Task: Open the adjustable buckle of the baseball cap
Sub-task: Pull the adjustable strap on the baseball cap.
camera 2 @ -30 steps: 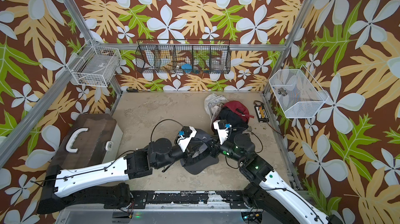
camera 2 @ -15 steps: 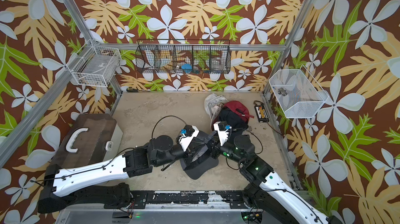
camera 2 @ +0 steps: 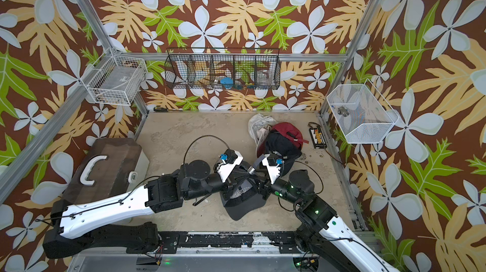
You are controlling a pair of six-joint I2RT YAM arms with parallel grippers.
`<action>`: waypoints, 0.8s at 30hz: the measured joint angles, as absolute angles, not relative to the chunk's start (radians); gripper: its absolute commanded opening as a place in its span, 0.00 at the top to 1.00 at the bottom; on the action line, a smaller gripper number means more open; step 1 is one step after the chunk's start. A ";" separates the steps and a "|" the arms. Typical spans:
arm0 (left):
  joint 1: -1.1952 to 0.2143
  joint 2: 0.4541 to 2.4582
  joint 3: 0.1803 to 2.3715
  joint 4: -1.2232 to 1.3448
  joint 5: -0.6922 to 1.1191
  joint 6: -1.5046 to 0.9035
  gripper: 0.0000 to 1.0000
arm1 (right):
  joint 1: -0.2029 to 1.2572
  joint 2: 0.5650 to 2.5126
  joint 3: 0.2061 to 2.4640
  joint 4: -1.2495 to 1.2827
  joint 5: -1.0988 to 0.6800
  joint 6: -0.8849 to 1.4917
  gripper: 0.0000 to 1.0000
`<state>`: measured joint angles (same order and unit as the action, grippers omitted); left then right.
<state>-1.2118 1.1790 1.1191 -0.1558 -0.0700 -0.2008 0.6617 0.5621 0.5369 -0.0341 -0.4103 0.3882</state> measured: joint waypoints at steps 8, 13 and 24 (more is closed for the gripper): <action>-1.211 1.198 1.144 -0.183 -0.067 -0.197 1.00 | 0.662 0.519 0.550 -0.056 -0.420 0.361 0.57; -1.211 1.216 1.153 -0.190 -0.052 -0.197 1.00 | 0.662 0.514 0.559 -0.067 -0.421 0.341 0.58; -1.211 1.223 1.151 -0.208 -0.037 -0.197 1.00 | 0.661 0.510 0.565 -0.078 -0.412 0.324 0.63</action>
<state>-1.2114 1.2232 1.1511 -0.2077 -0.0368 -0.1970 0.6613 0.5102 0.5652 -0.0784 -0.4122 0.3244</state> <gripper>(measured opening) 0.065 0.388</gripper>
